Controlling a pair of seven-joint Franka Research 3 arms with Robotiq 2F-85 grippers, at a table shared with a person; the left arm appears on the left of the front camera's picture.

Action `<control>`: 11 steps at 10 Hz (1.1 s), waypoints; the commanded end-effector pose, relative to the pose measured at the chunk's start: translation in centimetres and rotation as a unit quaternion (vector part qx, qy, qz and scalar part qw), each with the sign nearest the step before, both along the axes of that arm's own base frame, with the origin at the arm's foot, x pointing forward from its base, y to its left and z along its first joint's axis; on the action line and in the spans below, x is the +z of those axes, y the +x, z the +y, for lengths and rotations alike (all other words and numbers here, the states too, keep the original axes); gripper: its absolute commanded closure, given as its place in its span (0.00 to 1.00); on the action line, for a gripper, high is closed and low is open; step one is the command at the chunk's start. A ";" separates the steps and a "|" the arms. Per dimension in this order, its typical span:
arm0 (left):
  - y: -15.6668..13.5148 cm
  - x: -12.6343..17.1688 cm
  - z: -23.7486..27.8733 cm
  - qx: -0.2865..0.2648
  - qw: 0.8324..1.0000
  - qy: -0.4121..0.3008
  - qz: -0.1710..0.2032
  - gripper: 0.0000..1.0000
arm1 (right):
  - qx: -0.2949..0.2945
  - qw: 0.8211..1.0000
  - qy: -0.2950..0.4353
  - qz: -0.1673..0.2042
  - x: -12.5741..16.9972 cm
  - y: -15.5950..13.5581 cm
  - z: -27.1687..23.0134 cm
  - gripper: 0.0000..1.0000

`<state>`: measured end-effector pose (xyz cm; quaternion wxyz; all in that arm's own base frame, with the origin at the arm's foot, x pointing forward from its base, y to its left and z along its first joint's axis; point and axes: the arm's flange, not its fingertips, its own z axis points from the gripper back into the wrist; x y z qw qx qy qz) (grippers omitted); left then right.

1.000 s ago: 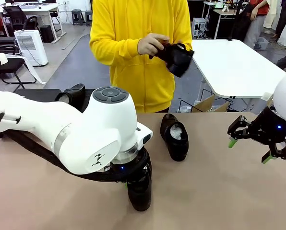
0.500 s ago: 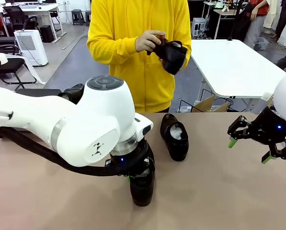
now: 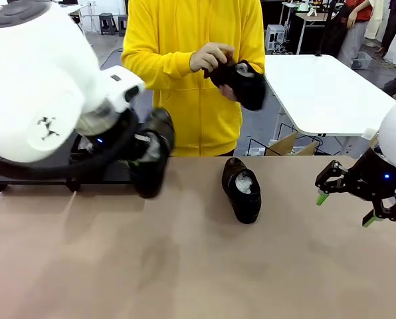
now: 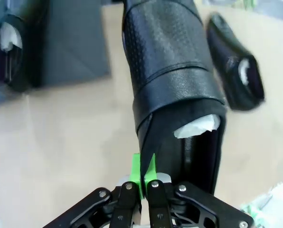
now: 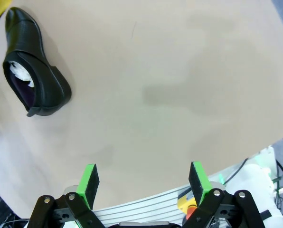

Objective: Organize the shoes by placing them on the stand.
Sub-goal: Place the Shoe from the middle of the table onto the Shoes Stand.

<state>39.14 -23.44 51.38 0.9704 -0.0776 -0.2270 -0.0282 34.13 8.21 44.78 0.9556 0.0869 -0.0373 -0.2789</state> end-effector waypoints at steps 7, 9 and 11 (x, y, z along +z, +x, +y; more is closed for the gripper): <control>11.7 -6.2 5.1 0.064 0.992 0.047 -0.100 1.00 | 0.009 1.000 0.001 -0.002 0.0 0.1 -0.2 0.00; 12.5 -6.8 5.5 0.072 0.991 0.047 -0.106 1.00 | 0.009 1.000 0.001 -0.002 0.0 0.1 -0.2 0.00; 13.0 -8.1 5.7 0.077 0.991 0.039 -0.099 1.00 | 0.009 1.000 0.001 -0.002 0.0 0.1 -0.2 0.00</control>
